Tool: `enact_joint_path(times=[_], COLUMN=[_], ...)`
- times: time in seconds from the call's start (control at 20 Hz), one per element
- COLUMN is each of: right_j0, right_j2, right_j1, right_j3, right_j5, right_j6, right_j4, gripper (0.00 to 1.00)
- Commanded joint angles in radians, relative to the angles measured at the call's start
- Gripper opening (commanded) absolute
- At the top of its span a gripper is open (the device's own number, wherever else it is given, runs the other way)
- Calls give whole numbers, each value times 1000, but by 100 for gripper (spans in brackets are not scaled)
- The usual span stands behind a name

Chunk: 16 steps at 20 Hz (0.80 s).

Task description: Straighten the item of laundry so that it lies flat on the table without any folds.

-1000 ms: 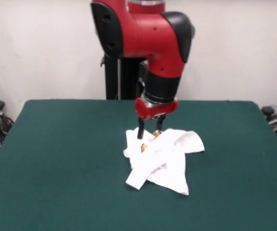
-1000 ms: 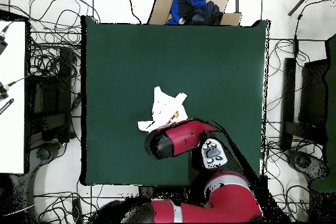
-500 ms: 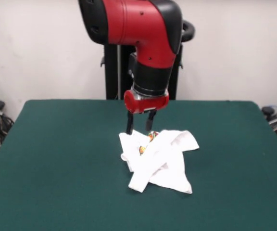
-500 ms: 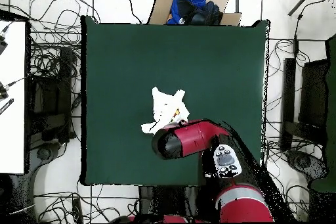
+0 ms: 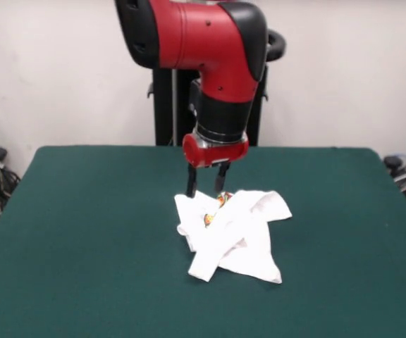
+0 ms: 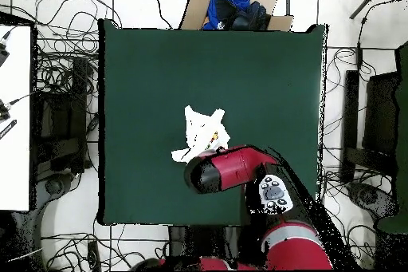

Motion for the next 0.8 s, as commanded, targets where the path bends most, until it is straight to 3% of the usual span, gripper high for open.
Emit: enact_joint_path(times=[0.05,0.35,0.4,0.45,0.8], right_j0=[-20,-29,-156,-173,-162], right_j2=[84,78,79,78,64], right_j1=[65,116,100,103,115], right_j3=[-23,-62,-32,-37,-48], right_j5=[63,54,39,39,35], right_j6=[68,63,-15,-27,3], right_j4=[48,38,-5,-12,-41], gripper=[100,100,100,100,100])
